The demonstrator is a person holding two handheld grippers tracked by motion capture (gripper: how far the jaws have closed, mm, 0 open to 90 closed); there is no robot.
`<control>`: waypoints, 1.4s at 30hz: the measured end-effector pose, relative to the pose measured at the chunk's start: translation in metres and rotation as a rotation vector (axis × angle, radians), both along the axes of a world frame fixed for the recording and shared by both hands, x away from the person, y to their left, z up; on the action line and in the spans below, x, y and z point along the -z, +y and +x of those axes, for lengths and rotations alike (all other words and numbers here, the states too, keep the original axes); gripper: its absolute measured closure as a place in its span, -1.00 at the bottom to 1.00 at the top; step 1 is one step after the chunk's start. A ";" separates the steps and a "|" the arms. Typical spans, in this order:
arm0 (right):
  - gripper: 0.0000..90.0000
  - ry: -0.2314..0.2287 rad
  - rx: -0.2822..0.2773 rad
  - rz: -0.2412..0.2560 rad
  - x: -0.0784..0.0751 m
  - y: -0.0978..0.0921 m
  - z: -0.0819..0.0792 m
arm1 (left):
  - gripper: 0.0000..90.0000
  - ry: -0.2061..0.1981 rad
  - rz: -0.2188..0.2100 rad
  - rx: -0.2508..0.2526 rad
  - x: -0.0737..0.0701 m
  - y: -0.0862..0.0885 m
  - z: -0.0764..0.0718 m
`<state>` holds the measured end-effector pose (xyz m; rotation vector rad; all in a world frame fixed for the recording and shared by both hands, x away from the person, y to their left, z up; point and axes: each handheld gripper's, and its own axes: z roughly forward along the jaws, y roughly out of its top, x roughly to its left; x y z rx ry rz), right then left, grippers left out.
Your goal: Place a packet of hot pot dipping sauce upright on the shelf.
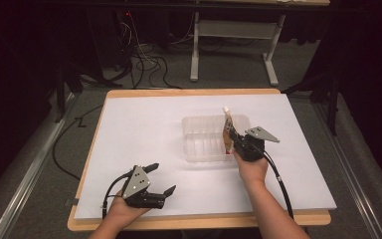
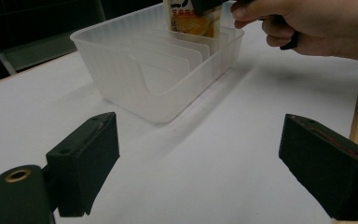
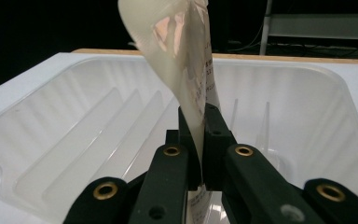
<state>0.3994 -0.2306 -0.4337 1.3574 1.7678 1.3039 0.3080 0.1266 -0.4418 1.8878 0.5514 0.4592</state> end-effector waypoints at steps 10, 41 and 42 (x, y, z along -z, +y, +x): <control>0.80 0.022 -0.021 -0.019 0.001 -0.001 -0.003 | -0.71 -0.001 0.008 0.003 0.000 0.000 0.000; -0.23 0.010 -0.104 0.009 -0.032 -0.001 -0.001 | -0.71 0.000 0.007 -0.002 0.000 0.000 0.000; -0.28 0.012 -0.107 0.013 -0.032 -0.001 -0.001 | -0.71 0.000 0.007 -0.002 0.000 0.000 0.000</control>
